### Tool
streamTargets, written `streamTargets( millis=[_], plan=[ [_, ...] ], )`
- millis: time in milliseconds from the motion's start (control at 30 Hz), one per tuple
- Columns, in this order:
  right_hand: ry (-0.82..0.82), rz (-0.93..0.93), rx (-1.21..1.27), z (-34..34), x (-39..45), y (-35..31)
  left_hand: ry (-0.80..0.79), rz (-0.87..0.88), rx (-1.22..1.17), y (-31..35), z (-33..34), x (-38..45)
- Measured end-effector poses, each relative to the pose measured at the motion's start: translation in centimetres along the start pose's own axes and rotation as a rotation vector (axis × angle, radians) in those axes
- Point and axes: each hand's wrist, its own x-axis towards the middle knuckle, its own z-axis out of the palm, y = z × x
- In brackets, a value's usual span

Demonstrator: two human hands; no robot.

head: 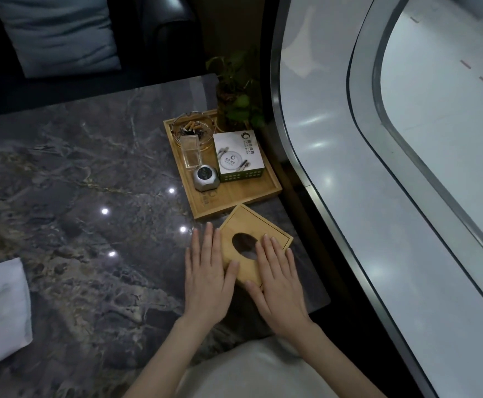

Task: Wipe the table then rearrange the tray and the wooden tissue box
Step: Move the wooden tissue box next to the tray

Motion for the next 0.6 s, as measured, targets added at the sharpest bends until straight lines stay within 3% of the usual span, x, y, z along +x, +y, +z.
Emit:
streamTargets(
  millis=[600],
  plan=[
    [0.049,0.060,-0.025,-0.4,3.4,0.1,-0.148,0.316,0.032,-0.1,-1.7,8.8]
  ],
)
